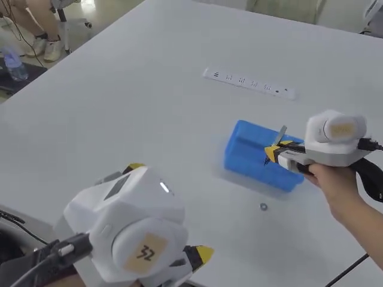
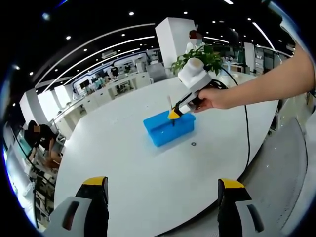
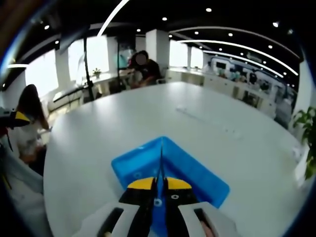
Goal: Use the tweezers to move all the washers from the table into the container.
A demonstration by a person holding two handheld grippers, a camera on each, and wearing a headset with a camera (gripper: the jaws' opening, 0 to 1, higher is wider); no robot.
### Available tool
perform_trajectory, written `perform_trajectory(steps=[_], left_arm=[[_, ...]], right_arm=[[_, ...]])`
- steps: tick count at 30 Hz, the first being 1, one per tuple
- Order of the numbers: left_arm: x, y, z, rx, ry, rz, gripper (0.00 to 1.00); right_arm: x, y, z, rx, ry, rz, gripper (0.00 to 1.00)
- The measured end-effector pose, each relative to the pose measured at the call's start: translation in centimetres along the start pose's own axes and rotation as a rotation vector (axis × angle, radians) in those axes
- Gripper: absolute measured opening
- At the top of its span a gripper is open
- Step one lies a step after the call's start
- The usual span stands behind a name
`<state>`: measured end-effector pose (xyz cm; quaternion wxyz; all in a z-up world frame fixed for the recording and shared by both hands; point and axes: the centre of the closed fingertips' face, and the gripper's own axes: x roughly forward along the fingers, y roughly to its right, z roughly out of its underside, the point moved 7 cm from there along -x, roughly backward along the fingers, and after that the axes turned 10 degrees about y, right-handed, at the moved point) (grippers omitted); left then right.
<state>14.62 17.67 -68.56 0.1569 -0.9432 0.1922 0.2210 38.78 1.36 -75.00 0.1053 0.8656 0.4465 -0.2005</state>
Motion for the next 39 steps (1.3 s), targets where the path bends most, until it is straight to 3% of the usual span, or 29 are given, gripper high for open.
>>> perform_trajectory(steps=[19,26,31,39], left_arm=[[-0.1,0.4,-0.4,-0.005,0.016,0.005,0.94],[0.0,0.3,-0.4,-0.001,0.018,0.005,0.94],[0.0,0.4,-0.2,0.000,0.014,0.008,0.94],[0.1,0.6,-0.1,-0.003,0.015,0.014,0.94]], right_arm=[[-5.0,-2.8,-3.3,-0.008,0.126,-0.024,0.04],[-6.1,-4.5,-3.0,0.057,0.137,-0.036,0.04],[-6.7,-5.5,-2.5,0.050,0.132,-0.033,0.04],[-7.0,-5.9,-0.6,0.073,0.094,-0.022,0.04]])
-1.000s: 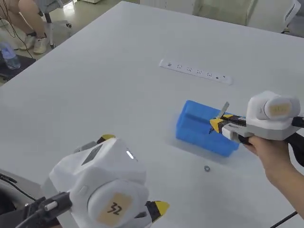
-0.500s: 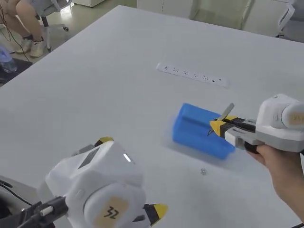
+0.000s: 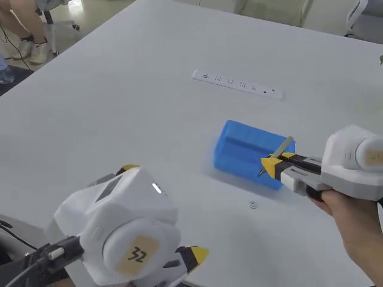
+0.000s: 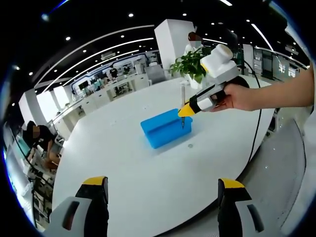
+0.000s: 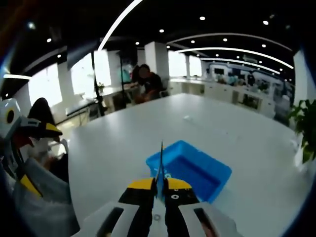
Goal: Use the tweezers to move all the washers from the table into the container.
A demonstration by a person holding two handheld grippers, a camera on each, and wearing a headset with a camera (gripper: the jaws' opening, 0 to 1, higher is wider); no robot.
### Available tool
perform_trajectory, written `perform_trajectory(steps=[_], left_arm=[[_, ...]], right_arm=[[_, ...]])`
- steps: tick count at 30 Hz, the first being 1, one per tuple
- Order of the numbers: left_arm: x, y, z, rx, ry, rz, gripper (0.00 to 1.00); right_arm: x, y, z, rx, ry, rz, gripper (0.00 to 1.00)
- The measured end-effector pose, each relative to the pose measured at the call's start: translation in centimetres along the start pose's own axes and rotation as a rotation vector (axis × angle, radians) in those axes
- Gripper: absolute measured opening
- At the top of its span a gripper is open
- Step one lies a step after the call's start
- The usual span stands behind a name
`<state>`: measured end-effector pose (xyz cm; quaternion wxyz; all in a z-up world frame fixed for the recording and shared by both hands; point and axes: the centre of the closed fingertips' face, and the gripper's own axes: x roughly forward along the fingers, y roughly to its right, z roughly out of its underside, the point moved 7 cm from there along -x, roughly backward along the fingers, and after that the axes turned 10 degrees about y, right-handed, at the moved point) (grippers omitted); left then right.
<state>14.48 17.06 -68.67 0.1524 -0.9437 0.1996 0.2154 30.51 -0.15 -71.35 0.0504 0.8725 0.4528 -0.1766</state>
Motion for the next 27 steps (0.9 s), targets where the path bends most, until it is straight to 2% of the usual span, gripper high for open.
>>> perform_trajectory(steps=[10,13,27], left_arm=[[0.0,0.0,0.3,-0.002,-0.007,0.000,0.94],[0.0,0.0,0.3,-0.002,-0.010,-0.003,0.94],[0.0,-0.1,0.4,0.004,-0.018,-0.008,0.94]], right_arm=[[0.3,0.6,2.6,0.015,-0.071,0.020,0.04],[0.5,0.6,3.2,0.041,-0.080,0.014,0.04],[1.6,1.9,4.9,0.064,-0.103,0.013,0.04]])
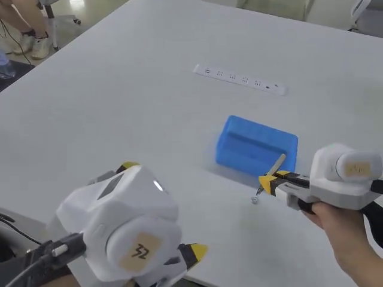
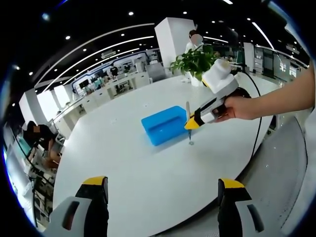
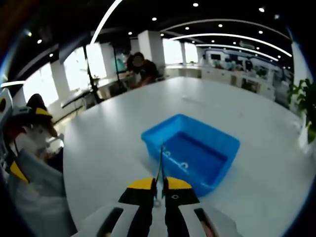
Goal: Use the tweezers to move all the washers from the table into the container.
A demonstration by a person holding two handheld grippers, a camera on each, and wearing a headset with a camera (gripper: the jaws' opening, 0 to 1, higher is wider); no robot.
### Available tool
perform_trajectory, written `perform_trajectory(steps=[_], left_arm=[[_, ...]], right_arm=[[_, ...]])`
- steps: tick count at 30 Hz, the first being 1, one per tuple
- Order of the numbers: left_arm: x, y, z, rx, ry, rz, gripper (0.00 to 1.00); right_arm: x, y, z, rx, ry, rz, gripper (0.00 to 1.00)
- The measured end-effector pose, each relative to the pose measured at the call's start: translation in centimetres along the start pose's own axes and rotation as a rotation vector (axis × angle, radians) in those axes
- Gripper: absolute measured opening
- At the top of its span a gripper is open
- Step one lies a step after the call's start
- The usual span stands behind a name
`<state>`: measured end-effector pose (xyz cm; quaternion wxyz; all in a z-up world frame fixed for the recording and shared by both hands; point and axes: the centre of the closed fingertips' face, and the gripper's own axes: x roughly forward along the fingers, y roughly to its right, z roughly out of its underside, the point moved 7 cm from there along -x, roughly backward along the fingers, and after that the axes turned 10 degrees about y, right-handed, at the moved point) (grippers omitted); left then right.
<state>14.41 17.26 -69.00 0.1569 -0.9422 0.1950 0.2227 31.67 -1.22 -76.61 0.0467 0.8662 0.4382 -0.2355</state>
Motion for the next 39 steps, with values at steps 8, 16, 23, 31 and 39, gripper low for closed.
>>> perform_trajectory(steps=[8,16,23,31,39], left_arm=[[0.1,-0.1,0.1,0.004,-0.007,0.002,0.94],[0.2,0.0,0.0,0.010,-0.010,0.005,0.94],[0.2,0.0,0.3,0.010,-0.017,0.002,0.94],[0.1,0.1,0.3,0.015,-0.021,0.001,0.93],[0.1,0.3,0.2,0.016,-0.017,0.004,0.93]], right_arm=[[0.2,0.2,0.7,-0.001,-0.015,0.000,0.04],[0.2,0.1,1.0,-0.001,-0.016,0.000,0.04],[0.1,-0.1,1.2,0.002,-0.010,0.006,0.04],[-0.2,-0.7,1.3,-0.031,-0.008,0.012,0.04],[0.0,-1.2,1.3,-0.144,-0.037,-0.008,0.03]])
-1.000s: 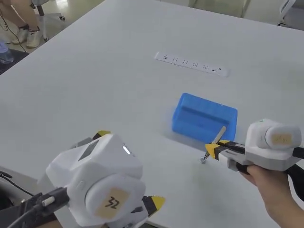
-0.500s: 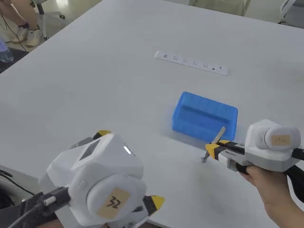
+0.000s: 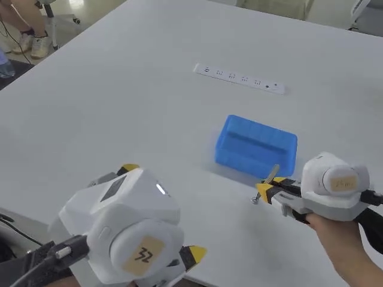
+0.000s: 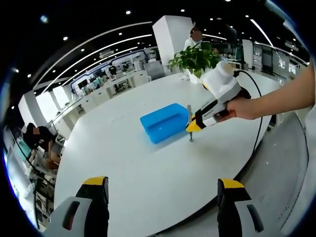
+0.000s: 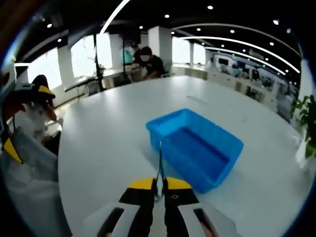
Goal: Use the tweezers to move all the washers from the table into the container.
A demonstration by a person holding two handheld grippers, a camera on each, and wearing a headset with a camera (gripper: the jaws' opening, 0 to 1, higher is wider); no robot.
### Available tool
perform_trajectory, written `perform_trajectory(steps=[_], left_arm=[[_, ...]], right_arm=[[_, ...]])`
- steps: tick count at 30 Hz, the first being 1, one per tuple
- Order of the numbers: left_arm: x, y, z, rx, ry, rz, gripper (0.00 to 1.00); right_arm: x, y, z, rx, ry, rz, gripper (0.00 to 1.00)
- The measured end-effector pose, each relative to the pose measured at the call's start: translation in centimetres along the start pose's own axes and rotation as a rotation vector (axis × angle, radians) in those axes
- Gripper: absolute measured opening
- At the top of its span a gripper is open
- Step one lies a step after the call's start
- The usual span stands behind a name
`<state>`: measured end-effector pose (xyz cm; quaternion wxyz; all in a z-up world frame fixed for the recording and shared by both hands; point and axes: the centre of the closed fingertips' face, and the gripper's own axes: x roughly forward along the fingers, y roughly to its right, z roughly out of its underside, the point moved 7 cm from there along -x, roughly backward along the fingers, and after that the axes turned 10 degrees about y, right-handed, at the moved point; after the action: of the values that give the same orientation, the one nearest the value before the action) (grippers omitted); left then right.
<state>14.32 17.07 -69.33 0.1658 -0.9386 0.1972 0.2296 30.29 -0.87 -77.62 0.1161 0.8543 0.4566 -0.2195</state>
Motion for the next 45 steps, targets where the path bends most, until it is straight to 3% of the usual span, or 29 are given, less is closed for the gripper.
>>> perform_trajectory(steps=[20,36,45], left_arm=[[-0.3,-0.7,-0.4,-0.009,0.023,-0.023,0.94],[-0.3,-0.7,-0.6,-0.003,0.027,-0.022,0.94],[-0.4,-0.8,-0.5,-0.008,0.028,-0.028,0.94]], right_arm=[[-0.3,0.3,-0.7,0.026,-0.008,-0.004,0.03],[-1.6,0.7,-3.2,0.000,0.018,-0.023,0.03],[-1.9,1.4,-4.9,0.026,0.074,-0.007,0.03]])
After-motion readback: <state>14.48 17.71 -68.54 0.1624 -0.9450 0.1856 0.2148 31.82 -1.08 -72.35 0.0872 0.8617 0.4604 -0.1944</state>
